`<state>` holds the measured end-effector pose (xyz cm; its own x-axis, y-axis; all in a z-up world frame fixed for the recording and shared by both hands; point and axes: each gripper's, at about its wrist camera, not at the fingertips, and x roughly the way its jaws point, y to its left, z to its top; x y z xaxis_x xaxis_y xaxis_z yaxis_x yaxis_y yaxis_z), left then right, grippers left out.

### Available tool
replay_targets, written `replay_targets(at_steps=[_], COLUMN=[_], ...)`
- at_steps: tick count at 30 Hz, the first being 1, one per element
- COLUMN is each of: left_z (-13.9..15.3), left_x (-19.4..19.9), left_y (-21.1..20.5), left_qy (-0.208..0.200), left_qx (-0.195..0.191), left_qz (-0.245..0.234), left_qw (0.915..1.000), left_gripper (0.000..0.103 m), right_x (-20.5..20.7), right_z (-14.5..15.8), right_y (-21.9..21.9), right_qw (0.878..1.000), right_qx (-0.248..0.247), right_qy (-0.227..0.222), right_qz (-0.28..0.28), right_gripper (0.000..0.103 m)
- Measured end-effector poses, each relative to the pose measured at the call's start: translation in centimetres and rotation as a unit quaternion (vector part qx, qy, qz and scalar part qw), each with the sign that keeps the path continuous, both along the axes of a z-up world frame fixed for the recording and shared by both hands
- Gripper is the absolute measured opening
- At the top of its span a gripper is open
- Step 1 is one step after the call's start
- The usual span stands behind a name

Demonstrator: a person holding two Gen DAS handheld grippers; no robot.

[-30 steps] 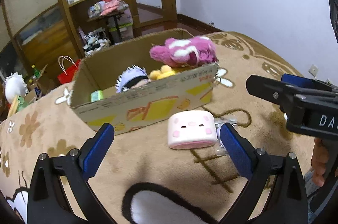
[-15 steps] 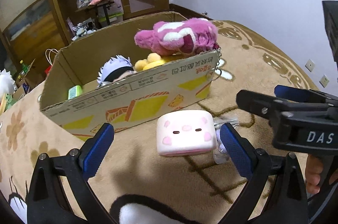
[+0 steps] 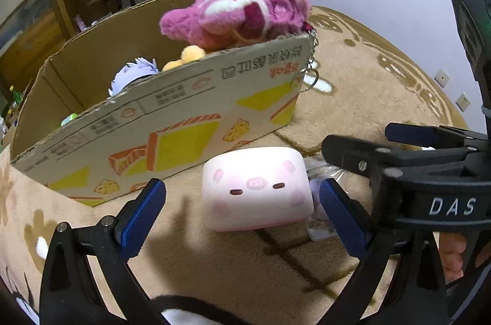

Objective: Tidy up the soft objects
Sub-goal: 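Move both open grippers back toward the pink cube plush and clear bag, then grasp the pink-white cube plush with the left gripper while the right grasps the clear bag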

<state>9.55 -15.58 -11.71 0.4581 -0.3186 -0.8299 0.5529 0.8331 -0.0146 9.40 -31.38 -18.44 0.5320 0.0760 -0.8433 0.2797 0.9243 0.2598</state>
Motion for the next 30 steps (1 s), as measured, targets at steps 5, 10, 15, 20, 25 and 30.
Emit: replay_targets(at_steps=[5, 10, 15, 20, 25, 30], left_z=[-1.1, -2.0, -2.6, -3.0, -3.2, -3.1], left_x=[0.1, 0.6, 0.8, 0.9, 1.1, 0.9], left_y=[-0.7, -0.6, -0.6, -0.5, -0.3, -0.1], left_qy=[0.009, 0.024, 0.036, 0.060, 0.067, 0.065], left_qx=[0.011, 0.012, 0.015, 0.002, -0.002, -0.001], left_qz=[-0.005, 0.008, -0.003, -0.009, -0.006, -0.006], left_qw=[0.9999, 0.9996, 0.9992, 0.9981, 0.9977, 0.9979], left_gripper=[0.100, 0.098, 0.083, 0.067, 0.062, 0.054], right_x=[0.4, 0.9, 1.0, 0.9, 0.8, 0.7], right_z=[-1.0, -1.9, -2.5, -2.2, -2.4, -2.3], right_y=[0.0, 0.1, 0.4, 0.8, 1.8, 2.3], right_qw=[1.000, 0.999, 0.998, 0.998, 0.997, 0.996], right_qx=[0.011, 0.024, 0.021, 0.030, 0.041, 0.048], right_qy=[0.023, 0.043, 0.053, 0.052, 0.056, 0.054], right_qz=[0.005, 0.013, 0.016, 0.022, 0.041, 0.047], right_gripper=[0.092, 0.074, 0.072, 0.068, 0.036, 0.024])
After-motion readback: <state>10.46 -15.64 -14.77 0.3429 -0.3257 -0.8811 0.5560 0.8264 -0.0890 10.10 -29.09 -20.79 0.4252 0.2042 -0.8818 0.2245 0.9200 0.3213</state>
